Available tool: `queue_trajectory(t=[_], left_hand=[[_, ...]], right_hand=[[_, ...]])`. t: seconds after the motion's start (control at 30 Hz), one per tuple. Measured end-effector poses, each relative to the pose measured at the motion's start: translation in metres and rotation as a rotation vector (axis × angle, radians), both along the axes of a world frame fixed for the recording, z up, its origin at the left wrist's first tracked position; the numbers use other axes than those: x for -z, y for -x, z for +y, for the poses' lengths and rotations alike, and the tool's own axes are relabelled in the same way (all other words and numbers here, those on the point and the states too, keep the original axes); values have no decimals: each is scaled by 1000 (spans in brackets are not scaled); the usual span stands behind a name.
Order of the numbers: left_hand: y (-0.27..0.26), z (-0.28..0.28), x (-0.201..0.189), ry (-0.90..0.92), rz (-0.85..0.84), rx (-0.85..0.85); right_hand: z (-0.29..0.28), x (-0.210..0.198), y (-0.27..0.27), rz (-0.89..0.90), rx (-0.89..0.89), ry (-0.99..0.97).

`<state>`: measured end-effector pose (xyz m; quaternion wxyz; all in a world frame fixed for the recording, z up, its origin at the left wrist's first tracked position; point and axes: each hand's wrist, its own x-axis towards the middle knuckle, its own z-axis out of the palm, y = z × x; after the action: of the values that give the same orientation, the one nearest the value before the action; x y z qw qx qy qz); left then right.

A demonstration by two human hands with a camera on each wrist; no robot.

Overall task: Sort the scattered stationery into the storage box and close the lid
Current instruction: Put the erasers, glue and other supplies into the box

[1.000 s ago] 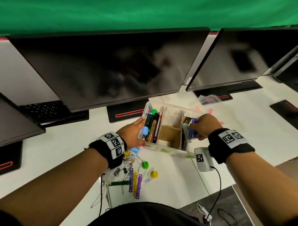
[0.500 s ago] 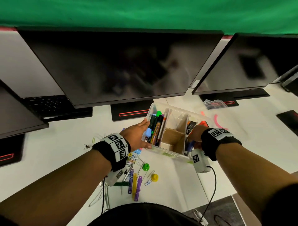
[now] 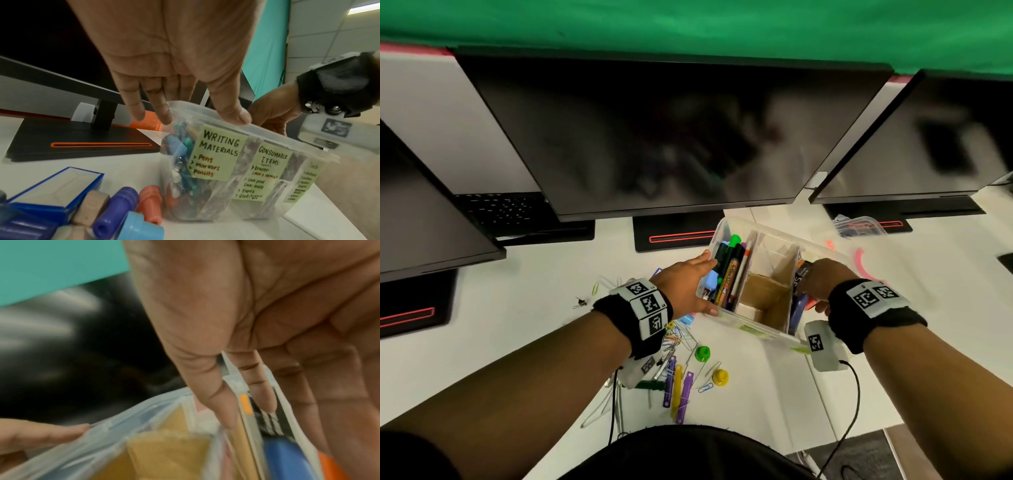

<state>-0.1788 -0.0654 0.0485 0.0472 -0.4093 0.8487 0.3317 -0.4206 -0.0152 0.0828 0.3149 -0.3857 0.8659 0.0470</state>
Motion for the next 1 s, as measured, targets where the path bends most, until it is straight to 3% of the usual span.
queue_trajectory(t=[0.1, 0.23, 0.3, 0.4, 0.53, 0.63, 0.77, 0.87, 1.0], left_hand=[[-7, -1, 2, -18, 46, -6], [-40, -8, 10, -61, 68, -124], [-67, -13, 16, -59, 49, -203], [-109, -18, 28, 11, -67, -253], [-155, -16, 51, 11, -219, -319], [-180, -7, 67, -9, -252, -325], [-197, 2, 82, -10, -257, -360], [-204, 13, 89, -56, -319, -343], [-205, 22, 94, -71, -280, -343]], right_hand=[[1, -17, -13, 132, -146, 120], [7, -33, -61, -158, -239, 348], [11, -30, -91, -293, -326, 339], [13, -8, -129, -337, -502, 294], [16, 23, -157, -249, -736, 221], [25, 43, -165, -84, -866, 55], [44, 66, -153, 118, -834, -167], [55, 79, -144, 108, -740, -251], [61, 92, -139, 56, -596, -232]])
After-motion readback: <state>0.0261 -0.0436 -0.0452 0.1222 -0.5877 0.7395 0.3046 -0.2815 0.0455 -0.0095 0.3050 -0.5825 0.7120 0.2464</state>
